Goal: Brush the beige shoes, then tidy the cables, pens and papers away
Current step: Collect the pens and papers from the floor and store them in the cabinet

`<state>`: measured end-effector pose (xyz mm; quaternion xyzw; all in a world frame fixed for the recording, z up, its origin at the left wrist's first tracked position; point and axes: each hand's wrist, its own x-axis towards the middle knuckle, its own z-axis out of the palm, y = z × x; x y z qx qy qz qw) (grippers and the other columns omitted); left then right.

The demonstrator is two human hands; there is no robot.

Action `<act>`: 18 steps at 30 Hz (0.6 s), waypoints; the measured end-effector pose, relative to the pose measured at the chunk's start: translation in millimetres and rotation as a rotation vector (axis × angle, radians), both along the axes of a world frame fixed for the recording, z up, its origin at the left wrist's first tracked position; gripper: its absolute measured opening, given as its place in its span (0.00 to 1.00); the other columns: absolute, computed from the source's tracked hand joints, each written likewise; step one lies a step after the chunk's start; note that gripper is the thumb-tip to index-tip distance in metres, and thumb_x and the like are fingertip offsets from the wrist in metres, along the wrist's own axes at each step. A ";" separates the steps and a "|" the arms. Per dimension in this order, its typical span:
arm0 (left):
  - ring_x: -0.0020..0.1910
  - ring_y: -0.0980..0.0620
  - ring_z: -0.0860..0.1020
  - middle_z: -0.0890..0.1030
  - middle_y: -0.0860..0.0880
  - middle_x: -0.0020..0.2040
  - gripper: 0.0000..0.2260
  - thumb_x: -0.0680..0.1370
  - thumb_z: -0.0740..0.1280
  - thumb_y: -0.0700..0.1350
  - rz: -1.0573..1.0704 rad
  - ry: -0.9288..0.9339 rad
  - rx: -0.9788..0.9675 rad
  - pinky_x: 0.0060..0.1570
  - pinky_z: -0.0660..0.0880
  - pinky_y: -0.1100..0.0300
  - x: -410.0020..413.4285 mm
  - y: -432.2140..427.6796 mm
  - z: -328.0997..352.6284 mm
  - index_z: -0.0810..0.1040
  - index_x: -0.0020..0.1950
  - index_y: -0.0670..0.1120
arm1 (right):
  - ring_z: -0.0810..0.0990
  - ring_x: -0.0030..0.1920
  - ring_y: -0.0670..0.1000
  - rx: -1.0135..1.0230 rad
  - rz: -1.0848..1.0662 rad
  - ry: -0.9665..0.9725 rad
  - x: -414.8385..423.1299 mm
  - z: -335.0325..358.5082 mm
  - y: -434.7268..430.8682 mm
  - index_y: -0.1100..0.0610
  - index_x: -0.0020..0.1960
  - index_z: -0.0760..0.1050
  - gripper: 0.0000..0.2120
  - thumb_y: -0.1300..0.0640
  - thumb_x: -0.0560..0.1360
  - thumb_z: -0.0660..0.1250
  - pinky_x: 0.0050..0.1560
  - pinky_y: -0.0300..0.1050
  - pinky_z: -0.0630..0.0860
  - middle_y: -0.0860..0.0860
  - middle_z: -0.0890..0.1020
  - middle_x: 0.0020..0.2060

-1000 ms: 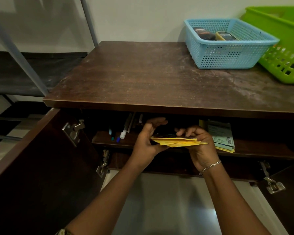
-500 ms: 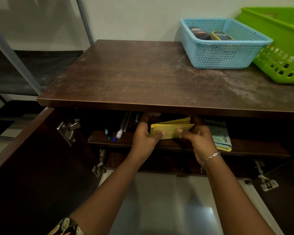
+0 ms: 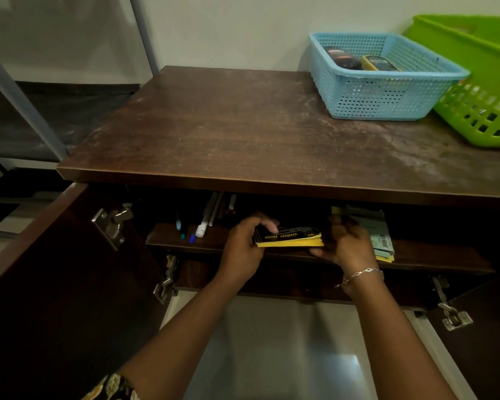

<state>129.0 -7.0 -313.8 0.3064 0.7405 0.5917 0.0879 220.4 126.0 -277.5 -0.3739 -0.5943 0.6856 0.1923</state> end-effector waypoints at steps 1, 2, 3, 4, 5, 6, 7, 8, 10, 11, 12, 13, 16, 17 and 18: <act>0.53 0.55 0.77 0.78 0.53 0.48 0.26 0.65 0.62 0.21 0.002 0.017 -0.006 0.53 0.73 0.66 1.0 -2.0 -3.1 0.73 0.39 0.55 | 0.81 0.35 0.54 -0.134 0.005 -0.006 2.9 1.9 -0.5 0.61 0.51 0.70 0.08 0.57 0.80 0.57 0.29 0.41 0.80 0.57 0.79 0.40; 0.53 0.55 0.76 0.78 0.52 0.49 0.26 0.65 0.63 0.22 0.002 0.039 -0.025 0.52 0.72 0.68 1.8 -3.9 -4.6 0.72 0.39 0.55 | 0.81 0.28 0.53 -0.200 0.067 -0.024 5.3 2.2 -0.9 0.62 0.48 0.70 0.09 0.56 0.79 0.59 0.25 0.40 0.79 0.58 0.79 0.36; 0.54 0.57 0.75 0.76 0.50 0.50 0.26 0.66 0.64 0.22 -0.003 0.053 -0.049 0.51 0.71 0.72 2.4 -6.5 -4.3 0.72 0.40 0.56 | 0.80 0.24 0.51 -0.222 0.125 -0.046 6.3 4.1 -3.5 0.64 0.47 0.71 0.08 0.58 0.78 0.61 0.23 0.39 0.78 0.58 0.78 0.36; 0.53 0.60 0.74 0.75 0.48 0.51 0.26 0.67 0.64 0.23 0.006 0.073 -0.076 0.50 0.70 0.75 2.3 -8.7 -3.8 0.72 0.41 0.57 | 0.80 0.24 0.51 -0.207 0.156 -0.061 6.1 2.7 -5.4 0.67 0.49 0.71 0.07 0.62 0.77 0.62 0.23 0.38 0.77 0.58 0.78 0.35; 0.53 0.61 0.73 0.74 0.47 0.52 0.27 0.67 0.64 0.23 0.034 0.089 -0.085 0.50 0.69 0.77 2.6 -10.3 -2.2 0.72 0.45 0.57 | 0.80 0.25 0.52 -0.196 0.156 -0.063 4.9 2.6 -8.0 0.68 0.49 0.71 0.05 0.66 0.76 0.62 0.22 0.37 0.77 0.57 0.77 0.35; 0.53 0.62 0.74 0.74 0.46 0.55 0.27 0.69 0.63 0.23 0.082 0.072 -0.067 0.51 0.69 0.76 1.9 -12.1 -1.0 0.72 0.49 0.57 | 0.79 0.29 0.53 -0.183 0.132 -0.048 3.9 1.0 -9.1 0.67 0.52 0.71 0.06 0.68 0.75 0.62 0.23 0.37 0.77 0.56 0.77 0.35; 0.52 0.63 0.76 0.74 0.47 0.56 0.25 0.72 0.61 0.24 0.125 0.020 -0.024 0.50 0.71 0.75 1.0 -13.5 0.8 0.72 0.54 0.54 | 0.78 0.33 0.53 -0.174 0.103 -0.022 2.8 -0.5 -9.2 0.64 0.54 0.70 0.08 0.69 0.75 0.62 0.23 0.37 0.78 0.55 0.77 0.36; 0.49 0.65 0.78 0.76 0.50 0.54 0.21 0.76 0.59 0.26 0.152 -0.074 0.030 0.48 0.73 0.74 -0.4 -14.1 3.3 0.71 0.58 0.50 | 0.78 0.36 0.52 -0.159 0.081 0.018 1.2 -1.3 -8.9 0.61 0.55 0.69 0.10 0.69 0.75 0.62 0.25 0.38 0.78 0.54 0.77 0.37; 0.38 0.66 0.79 0.79 0.53 0.44 0.10 0.79 0.58 0.33 0.146 -0.235 0.081 0.40 0.76 0.72 -5.2 -12.9 12.9 0.74 0.58 0.40 | 0.79 0.40 0.51 -0.091 0.068 0.071 -2.4 -0.7 -9.4 0.59 0.56 0.68 0.12 0.69 0.75 0.61 0.29 0.38 0.80 0.53 0.79 0.39; 0.36 0.64 0.80 0.81 0.52 0.41 0.08 0.78 0.60 0.34 0.115 -0.278 0.080 0.38 0.76 0.71 -7.0 -11.7 19.7 0.76 0.55 0.37 | 0.79 0.42 0.51 -0.039 0.067 0.079 -5.1 0.0 -9.6 0.59 0.57 0.69 0.13 0.70 0.75 0.61 0.33 0.39 0.80 0.53 0.80 0.41; 0.37 0.62 0.80 0.81 0.50 0.41 0.08 0.77 0.62 0.34 0.096 -0.292 0.068 0.39 0.76 0.70 -9.6 -8.6 24.3 0.76 0.55 0.36 | 0.79 0.46 0.52 0.020 0.068 0.077 -8.2 0.2 -9.4 0.59 0.58 0.69 0.14 0.70 0.75 0.61 0.39 0.40 0.80 0.54 0.80 0.44; 0.42 0.58 0.79 0.80 0.48 0.45 0.10 0.76 0.64 0.33 0.097 -0.297 0.071 0.41 0.75 0.70 -11.6 -5.2 28.1 0.75 0.57 0.35 | 0.78 0.51 0.53 0.083 0.068 0.069 -11.3 0.9 -9.6 0.60 0.60 0.70 0.15 0.70 0.75 0.62 0.46 0.42 0.79 0.55 0.80 0.49; 0.54 0.45 0.77 0.79 0.40 0.55 0.14 0.74 0.66 0.31 0.167 -0.278 0.005 0.52 0.75 0.59 -16.8 -1.0 24.8 0.74 0.60 0.33 | 0.74 0.58 0.51 0.213 0.101 0.032 -16.3 -3.6 -9.1 0.61 0.64 0.69 0.18 0.68 0.75 0.63 0.59 0.46 0.71 0.52 0.76 0.54; 0.53 0.42 0.78 0.80 0.37 0.53 0.11 0.74 0.66 0.32 0.188 -0.268 -0.032 0.54 0.74 0.54 -16.5 -1.5 20.9 0.75 0.57 0.33 | 0.74 0.57 0.50 0.260 0.133 0.007 -16.8 -5.8 -10.3 0.60 0.64 0.70 0.17 0.67 0.76 0.62 0.59 0.47 0.71 0.50 0.76 0.53; 0.50 0.42 0.78 0.80 0.37 0.48 0.07 0.75 0.66 0.33 0.195 -0.252 -0.083 0.53 0.74 0.51 -13.6 -3.1 18.1 0.77 0.52 0.33 | 0.74 0.55 0.50 0.313 0.172 -0.023 -16.5 -10.0 -11.0 0.60 0.63 0.70 0.15 0.65 0.76 0.62 0.59 0.47 0.71 0.49 0.76 0.51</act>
